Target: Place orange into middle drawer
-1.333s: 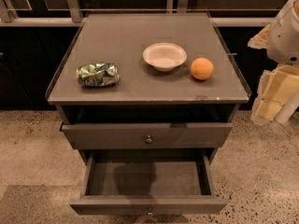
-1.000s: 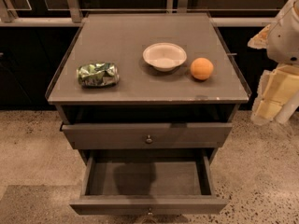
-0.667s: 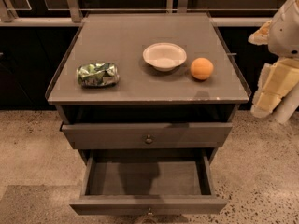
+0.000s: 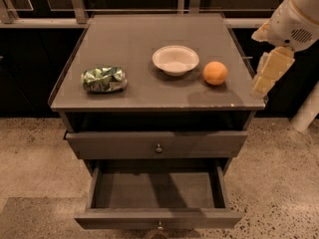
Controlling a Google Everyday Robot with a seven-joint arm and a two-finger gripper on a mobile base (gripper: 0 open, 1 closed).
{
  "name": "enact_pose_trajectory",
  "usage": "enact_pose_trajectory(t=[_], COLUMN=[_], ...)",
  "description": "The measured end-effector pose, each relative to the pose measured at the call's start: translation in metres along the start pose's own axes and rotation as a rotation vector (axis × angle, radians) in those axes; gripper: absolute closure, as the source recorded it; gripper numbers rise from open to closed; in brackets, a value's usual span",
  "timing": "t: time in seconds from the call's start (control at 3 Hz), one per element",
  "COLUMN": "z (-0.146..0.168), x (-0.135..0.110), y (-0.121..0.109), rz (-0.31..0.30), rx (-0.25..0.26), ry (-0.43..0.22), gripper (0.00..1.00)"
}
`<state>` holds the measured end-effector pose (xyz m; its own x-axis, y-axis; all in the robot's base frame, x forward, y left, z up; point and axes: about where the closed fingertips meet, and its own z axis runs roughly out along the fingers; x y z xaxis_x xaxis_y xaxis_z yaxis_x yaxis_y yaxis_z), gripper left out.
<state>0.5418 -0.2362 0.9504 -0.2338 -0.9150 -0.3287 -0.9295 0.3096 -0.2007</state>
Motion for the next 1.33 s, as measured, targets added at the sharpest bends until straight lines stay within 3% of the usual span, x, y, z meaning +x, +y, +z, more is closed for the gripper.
enact_pose_trajectory(t=[0.67,1.33], z=[0.083,0.16], x=[-0.012,-0.028], y=[-0.05,-0.063], rz=[0.051,0.095], rx=[-0.017,-0.077], ry=[-0.053,-0.103], gripper=[0.0,0.0])
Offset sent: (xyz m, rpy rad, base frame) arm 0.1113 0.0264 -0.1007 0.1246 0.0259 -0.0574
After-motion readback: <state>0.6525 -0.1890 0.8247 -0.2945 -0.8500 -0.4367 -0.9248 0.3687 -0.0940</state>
